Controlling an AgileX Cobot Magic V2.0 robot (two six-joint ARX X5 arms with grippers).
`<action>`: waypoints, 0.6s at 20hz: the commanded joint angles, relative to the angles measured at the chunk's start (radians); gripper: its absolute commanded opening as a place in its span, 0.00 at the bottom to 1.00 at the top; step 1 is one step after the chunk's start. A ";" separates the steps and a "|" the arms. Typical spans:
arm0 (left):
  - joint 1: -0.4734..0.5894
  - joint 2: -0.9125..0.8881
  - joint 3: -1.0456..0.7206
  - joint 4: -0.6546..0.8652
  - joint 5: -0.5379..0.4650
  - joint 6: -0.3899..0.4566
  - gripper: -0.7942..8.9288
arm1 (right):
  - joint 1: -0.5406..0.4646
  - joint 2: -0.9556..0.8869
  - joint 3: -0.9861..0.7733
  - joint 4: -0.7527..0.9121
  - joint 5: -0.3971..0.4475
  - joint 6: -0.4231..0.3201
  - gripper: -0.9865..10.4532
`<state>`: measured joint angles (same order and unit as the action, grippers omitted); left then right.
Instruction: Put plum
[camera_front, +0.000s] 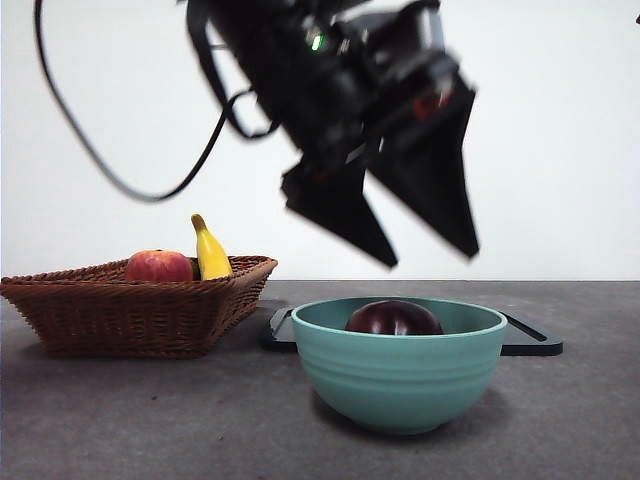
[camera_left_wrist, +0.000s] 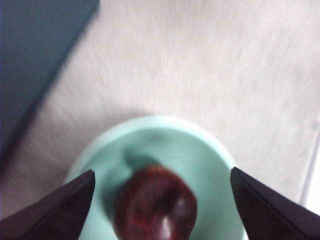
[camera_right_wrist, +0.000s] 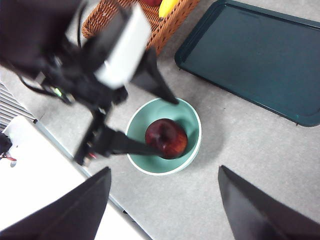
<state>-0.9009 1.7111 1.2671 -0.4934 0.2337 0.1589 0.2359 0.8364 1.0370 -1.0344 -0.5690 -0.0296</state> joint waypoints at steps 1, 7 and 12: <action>0.004 0.009 0.098 -0.051 -0.002 -0.010 0.53 | 0.005 0.006 0.020 0.009 0.000 -0.001 0.38; 0.114 -0.119 0.187 -0.090 -0.001 -0.048 0.53 | 0.005 0.006 0.020 0.009 0.001 -0.005 0.38; 0.282 -0.314 0.187 -0.183 0.000 -0.059 0.53 | 0.005 0.006 0.020 0.009 0.001 -0.006 0.38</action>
<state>-0.6132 1.3891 1.4303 -0.6765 0.2337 0.1093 0.2359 0.8364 1.0370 -1.0344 -0.5690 -0.0299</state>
